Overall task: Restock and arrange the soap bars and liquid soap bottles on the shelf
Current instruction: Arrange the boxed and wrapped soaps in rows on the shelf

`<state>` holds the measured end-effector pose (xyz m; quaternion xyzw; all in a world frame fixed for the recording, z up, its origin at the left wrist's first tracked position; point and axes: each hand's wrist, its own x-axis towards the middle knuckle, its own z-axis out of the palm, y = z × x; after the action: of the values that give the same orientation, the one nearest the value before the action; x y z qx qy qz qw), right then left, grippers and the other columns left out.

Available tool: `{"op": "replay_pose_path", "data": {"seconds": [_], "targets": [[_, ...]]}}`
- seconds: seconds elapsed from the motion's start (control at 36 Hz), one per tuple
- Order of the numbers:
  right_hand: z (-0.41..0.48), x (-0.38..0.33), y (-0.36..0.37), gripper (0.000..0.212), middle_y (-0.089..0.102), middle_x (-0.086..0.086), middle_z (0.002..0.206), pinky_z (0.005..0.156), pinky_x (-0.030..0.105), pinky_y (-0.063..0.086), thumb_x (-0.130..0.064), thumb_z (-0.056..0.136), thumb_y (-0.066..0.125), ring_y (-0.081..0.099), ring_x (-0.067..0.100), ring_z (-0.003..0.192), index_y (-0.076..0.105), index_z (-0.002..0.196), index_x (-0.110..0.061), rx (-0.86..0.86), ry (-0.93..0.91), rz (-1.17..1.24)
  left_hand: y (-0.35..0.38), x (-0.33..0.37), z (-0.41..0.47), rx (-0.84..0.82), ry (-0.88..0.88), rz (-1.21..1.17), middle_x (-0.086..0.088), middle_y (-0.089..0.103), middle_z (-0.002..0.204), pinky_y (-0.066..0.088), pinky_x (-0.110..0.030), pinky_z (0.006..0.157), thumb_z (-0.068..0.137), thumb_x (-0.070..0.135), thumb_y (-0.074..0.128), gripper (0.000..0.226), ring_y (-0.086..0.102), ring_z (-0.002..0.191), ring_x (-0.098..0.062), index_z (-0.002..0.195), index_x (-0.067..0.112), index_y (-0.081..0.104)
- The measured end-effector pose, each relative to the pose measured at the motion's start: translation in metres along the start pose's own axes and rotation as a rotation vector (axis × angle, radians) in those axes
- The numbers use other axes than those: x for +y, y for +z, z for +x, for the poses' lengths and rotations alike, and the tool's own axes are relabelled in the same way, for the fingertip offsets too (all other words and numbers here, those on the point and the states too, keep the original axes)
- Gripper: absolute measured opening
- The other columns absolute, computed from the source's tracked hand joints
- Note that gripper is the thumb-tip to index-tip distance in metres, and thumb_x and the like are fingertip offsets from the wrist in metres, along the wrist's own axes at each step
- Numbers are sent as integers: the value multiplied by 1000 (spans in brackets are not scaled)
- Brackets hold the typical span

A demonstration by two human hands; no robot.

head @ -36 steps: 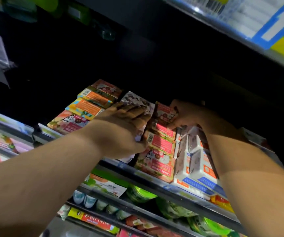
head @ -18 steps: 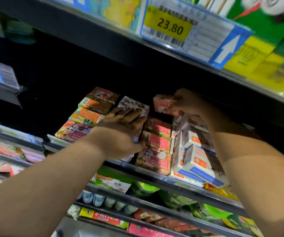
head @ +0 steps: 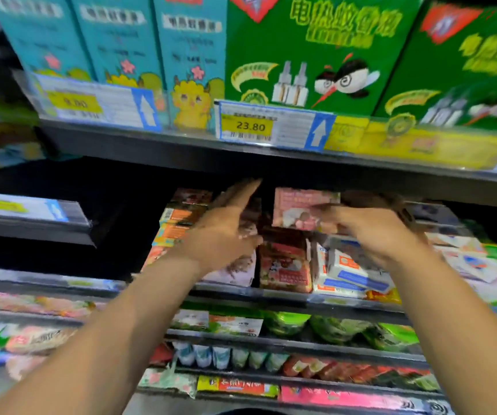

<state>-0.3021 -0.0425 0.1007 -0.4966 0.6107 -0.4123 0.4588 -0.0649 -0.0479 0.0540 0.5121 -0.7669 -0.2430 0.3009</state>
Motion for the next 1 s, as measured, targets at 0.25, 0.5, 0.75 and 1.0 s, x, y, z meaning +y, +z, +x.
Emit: {"op": "replay_pose_path", "data": {"seconds": [0.25,0.5,0.75,1.0], "targets": [[-46,33,17,27,75,11,94,53,31,54,-20,82,70,70,23,74,65,108,-16,-246,-32,371,32,18,-51,129,347,-17,36,37,146,30,-11,109,80,20,79,63,37,137,6,133,40,52],[-80,61,-16,35,72,-9,89,73,25,55,-45,66,90,70,11,80,72,96,-39,-407,-9,295,45,68,-76,161,-271,-734,8,71,72,49,-14,58,80,11,69,22,65,67,-5,100,13,59],[-93,67,-14,38,62,-25,120,75,28,59,-21,94,64,65,1,101,58,118,-50,-293,-64,245,60,85,-104,182,-294,-685,12,68,115,55,-22,81,83,16,75,43,67,106,-9,123,22,59],[-103,78,-14,65,70,5,118,79,36,60,9,68,81,70,33,104,64,125,-18,-589,111,602,50,79,-132,132,-369,-661,-13,66,111,58,-52,78,65,11,90,60,65,99,-35,112,40,67]]}}
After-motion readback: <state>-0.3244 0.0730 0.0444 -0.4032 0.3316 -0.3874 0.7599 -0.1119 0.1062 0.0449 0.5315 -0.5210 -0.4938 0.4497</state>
